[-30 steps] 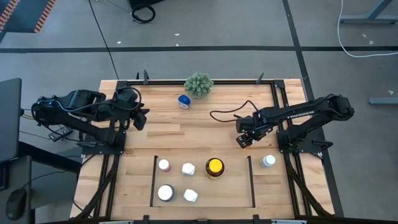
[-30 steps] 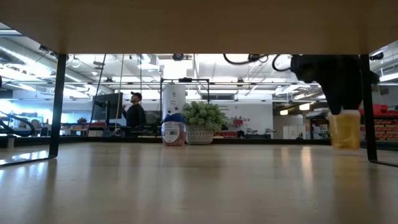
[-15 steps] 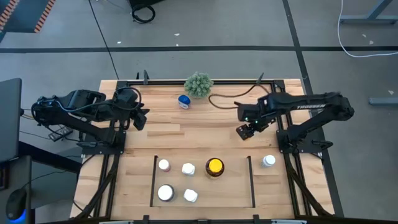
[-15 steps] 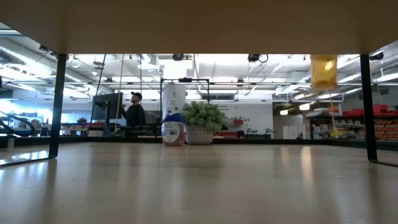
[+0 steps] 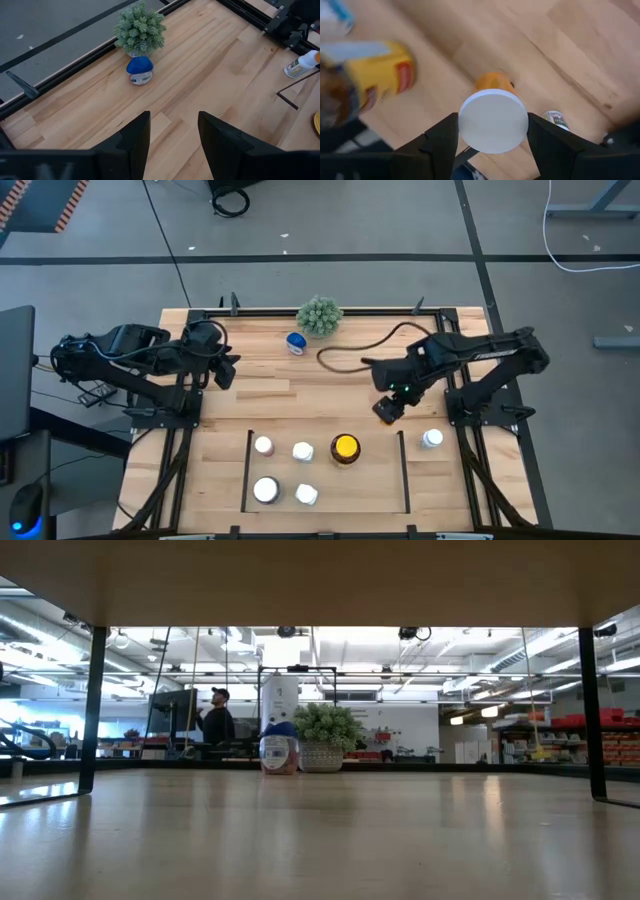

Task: Pick and place medicine bottles onto shelf by color
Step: Put the orange pill bottle on the shelf

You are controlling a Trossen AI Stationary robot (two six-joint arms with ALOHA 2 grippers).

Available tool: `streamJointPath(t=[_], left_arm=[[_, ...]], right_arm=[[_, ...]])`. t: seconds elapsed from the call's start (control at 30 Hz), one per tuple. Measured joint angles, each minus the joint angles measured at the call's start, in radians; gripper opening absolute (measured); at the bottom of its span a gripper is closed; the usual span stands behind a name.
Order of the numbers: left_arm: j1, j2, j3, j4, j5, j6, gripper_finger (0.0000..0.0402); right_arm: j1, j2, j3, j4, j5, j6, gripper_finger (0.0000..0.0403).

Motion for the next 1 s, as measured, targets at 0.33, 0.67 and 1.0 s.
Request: streamJointPath(t=[0.33, 0.67, 1.0], left_arm=[[0.0, 0.0, 0.0, 0.0, 0.0, 0.024, 0.0172], [-0.001, 0.0, 0.0, 0.0, 0.001, 0.026, 0.0172], [0.0, 0.0, 0.0, 0.0, 0.001, 0.048, 0.0172]], right_arm=[[0.152, 0.189, 0.339, -0.094, 0.108, -0.121, 0.0225], [0.282, 0.278, 0.364, -0.095, 0.063, -0.051, 0.0225], [0.318, 0.298, 0.365, -0.095, 0.137, 0.079, 0.0225]])
